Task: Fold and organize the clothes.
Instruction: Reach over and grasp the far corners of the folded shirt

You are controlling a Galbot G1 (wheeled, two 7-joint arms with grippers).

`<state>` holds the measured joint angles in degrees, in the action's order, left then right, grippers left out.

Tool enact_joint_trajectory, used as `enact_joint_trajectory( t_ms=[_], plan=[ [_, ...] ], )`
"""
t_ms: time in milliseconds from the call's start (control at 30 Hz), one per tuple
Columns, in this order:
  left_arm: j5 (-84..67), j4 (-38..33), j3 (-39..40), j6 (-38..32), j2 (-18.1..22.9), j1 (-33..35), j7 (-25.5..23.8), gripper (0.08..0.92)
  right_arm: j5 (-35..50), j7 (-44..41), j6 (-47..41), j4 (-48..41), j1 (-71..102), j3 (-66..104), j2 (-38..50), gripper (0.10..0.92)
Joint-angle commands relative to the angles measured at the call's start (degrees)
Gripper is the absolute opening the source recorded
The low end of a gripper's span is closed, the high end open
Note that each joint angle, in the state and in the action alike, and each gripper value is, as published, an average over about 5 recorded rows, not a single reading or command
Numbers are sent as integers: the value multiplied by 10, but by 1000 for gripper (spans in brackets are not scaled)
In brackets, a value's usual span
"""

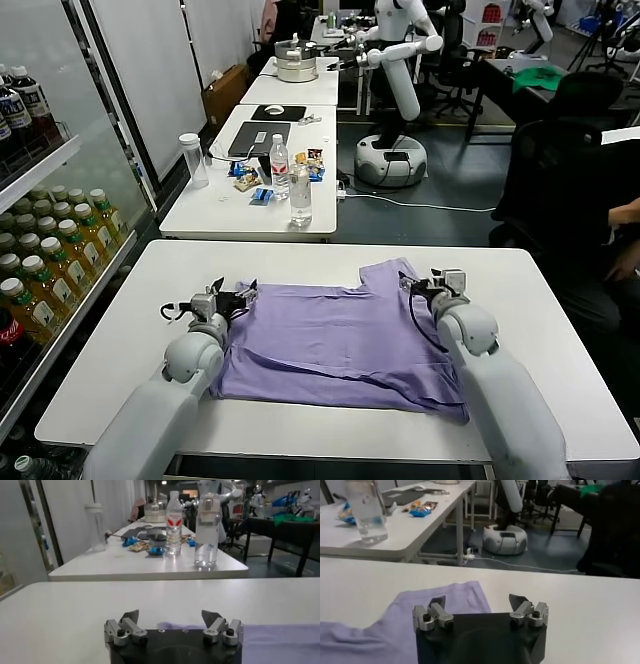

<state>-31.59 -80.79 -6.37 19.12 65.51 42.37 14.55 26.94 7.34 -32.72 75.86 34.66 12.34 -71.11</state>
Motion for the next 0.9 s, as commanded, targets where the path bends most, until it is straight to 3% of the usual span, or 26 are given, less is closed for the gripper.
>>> enact_joint_trajectory(
  t_ms=[33, 467, 600, 900],
  plan=[
    [6, 71, 24, 3, 12, -50, 2, 823, 3, 0, -3, -130, -81, -26, -24, 823],
    [0, 24, 20, 27, 11, -11, 3, 816, 1, -12, -4, -203, -103, -30, -59, 819],
    [-14, 20, 18, 31, 9, -3, 2, 731, 9, -14, -4, -203, -99, -31, -62, 766],
    [-69, 11, 10, 42, 4, 4, -4, 472, 13, -21, -4, -193, -86, -41, -58, 509]
  ],
)
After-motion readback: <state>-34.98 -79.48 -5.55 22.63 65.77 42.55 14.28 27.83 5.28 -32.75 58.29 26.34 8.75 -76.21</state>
